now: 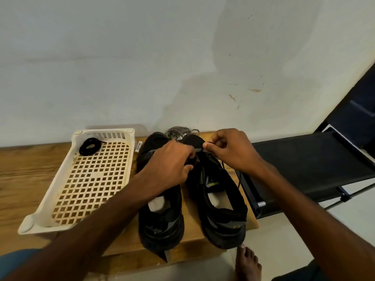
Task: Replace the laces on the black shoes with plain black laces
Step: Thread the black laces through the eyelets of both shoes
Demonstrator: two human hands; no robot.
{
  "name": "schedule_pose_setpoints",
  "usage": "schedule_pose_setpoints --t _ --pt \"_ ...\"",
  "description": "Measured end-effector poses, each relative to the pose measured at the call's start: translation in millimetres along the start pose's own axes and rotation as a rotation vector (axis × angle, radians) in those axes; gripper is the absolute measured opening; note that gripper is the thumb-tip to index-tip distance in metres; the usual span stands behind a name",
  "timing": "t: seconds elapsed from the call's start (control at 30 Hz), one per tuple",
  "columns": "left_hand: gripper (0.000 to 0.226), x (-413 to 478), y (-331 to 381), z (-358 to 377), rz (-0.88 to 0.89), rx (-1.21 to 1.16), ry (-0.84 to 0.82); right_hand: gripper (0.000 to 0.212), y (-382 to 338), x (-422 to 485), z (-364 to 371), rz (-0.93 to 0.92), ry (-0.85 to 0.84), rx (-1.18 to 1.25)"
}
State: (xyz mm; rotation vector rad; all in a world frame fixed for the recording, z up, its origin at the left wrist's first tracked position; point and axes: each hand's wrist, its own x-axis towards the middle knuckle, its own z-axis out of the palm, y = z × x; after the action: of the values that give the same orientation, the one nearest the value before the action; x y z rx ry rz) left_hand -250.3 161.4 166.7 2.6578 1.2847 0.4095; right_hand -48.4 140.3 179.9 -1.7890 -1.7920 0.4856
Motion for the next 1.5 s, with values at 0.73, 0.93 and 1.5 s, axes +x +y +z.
schedule_pose_setpoints --t 0.73,0.93,1.5 --pt "0.026 -2 4 -8 -0.104 0.151 -0.057 0.069 -5 -8 -2 0.002 -0.208 -0.034" --pt "0.013 3 1 -27 -0.155 -0.189 0.123 0.068 -4 -12 -1 0.02 -0.221 -0.034" --pt "0.027 1 -1 -23 -0.308 -1.025 0.117 0.012 -10 -18 3 0.253 -0.051 -0.176"
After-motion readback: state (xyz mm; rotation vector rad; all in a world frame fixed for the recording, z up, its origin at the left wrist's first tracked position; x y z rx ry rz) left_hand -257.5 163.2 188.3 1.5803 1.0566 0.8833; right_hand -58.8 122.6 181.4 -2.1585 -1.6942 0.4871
